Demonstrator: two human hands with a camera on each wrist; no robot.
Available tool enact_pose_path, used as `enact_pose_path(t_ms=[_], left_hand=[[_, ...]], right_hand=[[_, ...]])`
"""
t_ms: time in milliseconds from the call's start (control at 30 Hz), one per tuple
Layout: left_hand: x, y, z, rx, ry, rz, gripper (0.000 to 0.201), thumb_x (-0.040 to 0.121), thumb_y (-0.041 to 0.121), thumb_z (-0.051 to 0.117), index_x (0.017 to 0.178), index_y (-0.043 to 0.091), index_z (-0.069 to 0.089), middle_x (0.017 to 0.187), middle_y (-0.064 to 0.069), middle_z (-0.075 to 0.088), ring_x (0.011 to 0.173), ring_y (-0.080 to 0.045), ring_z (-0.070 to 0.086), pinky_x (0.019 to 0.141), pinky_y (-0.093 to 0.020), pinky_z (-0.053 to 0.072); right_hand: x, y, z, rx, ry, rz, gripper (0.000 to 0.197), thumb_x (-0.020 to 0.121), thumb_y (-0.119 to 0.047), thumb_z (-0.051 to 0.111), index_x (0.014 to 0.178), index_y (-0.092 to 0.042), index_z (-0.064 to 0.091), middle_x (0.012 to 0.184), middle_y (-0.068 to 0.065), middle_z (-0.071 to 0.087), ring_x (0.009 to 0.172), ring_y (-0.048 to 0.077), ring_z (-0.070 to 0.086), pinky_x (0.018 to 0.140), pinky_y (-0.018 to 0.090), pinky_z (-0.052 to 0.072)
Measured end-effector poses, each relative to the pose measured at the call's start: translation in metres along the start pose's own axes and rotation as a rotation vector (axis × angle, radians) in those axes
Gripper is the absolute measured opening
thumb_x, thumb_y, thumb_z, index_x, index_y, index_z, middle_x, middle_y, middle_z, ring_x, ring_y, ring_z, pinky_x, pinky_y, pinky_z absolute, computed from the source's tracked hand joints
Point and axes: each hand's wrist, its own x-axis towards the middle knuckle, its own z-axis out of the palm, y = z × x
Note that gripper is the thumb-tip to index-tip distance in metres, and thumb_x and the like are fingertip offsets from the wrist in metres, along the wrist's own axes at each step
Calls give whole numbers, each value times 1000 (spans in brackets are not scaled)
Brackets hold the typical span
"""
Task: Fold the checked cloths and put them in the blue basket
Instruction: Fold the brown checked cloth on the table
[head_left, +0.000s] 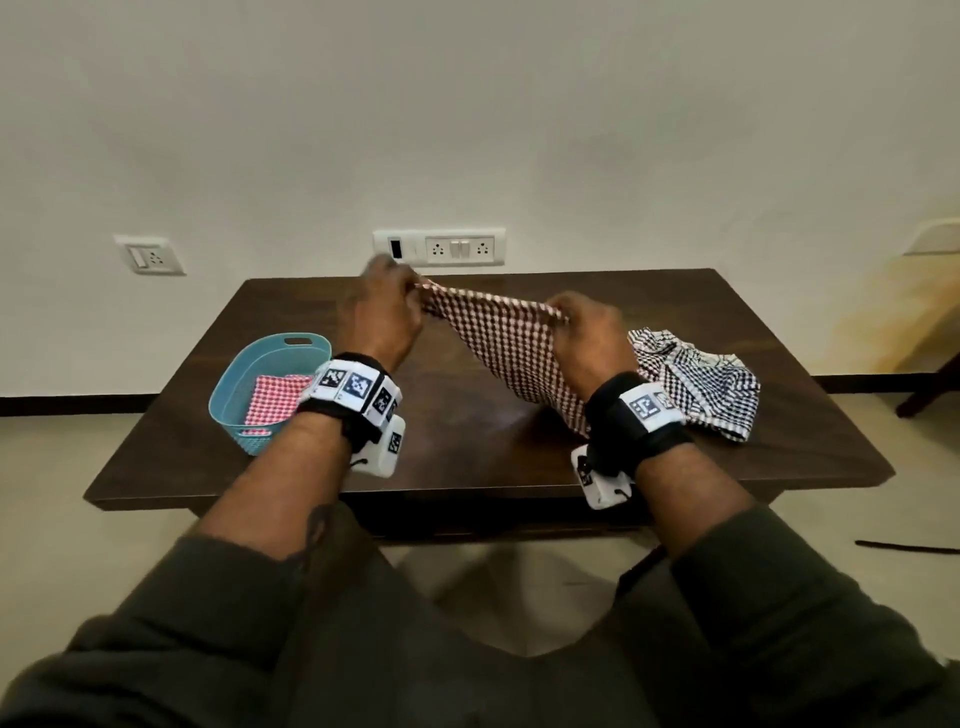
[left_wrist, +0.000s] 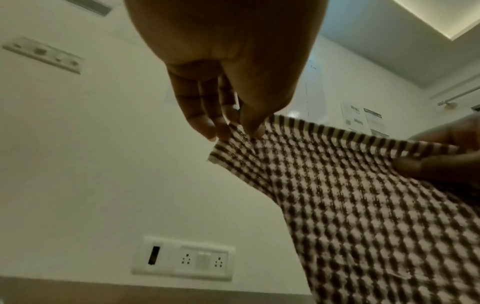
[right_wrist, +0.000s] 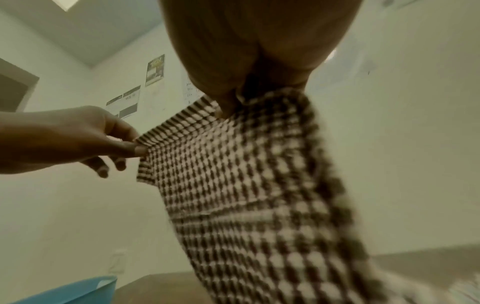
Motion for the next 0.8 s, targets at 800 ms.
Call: enact_pose_path(t_ms=[800], left_hand=[[208,-37,-10,153,-263,-201,21,84,13,67,99,1,77,100,-19,74,96,-30,70,85,-33,53]], right_hand=[[214,0,-24,-101,-241,192,8,84,-9,73,92,-8,73,81,9,73,47,7,63,46,20,51]])
